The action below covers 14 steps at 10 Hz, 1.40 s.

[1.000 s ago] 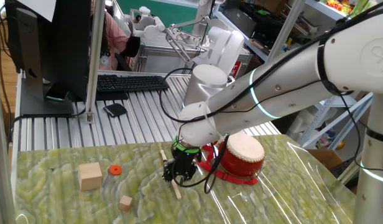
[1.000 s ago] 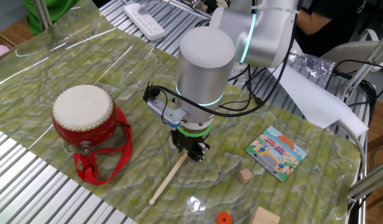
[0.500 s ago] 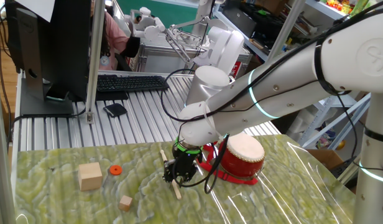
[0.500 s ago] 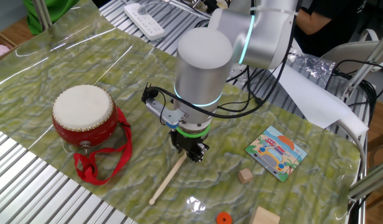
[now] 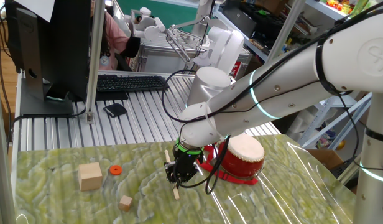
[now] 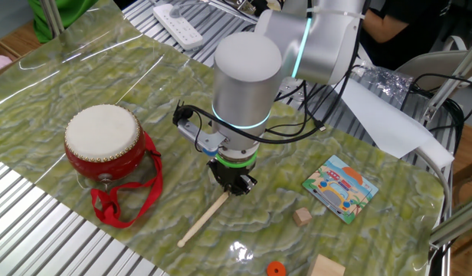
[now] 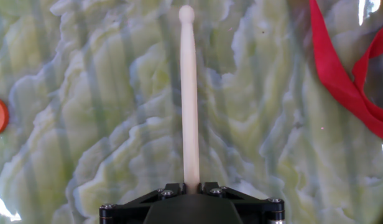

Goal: Play the drum

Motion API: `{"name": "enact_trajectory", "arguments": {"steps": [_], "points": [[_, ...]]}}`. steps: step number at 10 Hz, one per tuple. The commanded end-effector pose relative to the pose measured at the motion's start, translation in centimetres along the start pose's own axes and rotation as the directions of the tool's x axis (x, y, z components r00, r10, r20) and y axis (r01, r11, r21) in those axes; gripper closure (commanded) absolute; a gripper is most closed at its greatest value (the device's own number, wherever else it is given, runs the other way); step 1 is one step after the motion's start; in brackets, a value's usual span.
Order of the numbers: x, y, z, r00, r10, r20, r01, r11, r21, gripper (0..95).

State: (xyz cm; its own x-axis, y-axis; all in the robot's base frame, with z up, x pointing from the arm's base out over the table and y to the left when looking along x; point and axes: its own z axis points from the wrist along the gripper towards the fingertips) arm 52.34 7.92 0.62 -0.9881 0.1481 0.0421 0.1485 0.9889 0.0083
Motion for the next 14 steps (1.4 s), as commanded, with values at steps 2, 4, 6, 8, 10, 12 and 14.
{"name": "enact_trajectory", "arguments": {"steps": [2, 4, 6, 8, 10, 12, 14], "points": [[-0.1, 0.0, 0.0, 1.000, -0.003, -0.011, 0.003, 1.000, -0.002, 95.0], [0.0, -0.1, -0.3, 1.000, -0.003, -0.013, 0.003, 1.000, -0.001, 95.0], [0.0, -0.2, -0.5, 1.000, 0.004, -0.010, -0.003, 1.000, 0.005, 95.0], [0.3, -0.4, -1.2, 1.000, 0.008, -0.006, -0.008, 1.000, 0.009, 95.0], [0.6, -0.8, -2.2, 1.000, 0.017, -0.005, -0.017, 1.000, 0.019, 95.0], [0.8, -1.1, -2.9, 1.000, 0.010, -0.004, -0.010, 1.000, 0.024, 95.0], [0.9, -1.5, -3.8, 1.000, 0.002, -0.007, -0.002, 1.000, 0.028, 95.0]]}}
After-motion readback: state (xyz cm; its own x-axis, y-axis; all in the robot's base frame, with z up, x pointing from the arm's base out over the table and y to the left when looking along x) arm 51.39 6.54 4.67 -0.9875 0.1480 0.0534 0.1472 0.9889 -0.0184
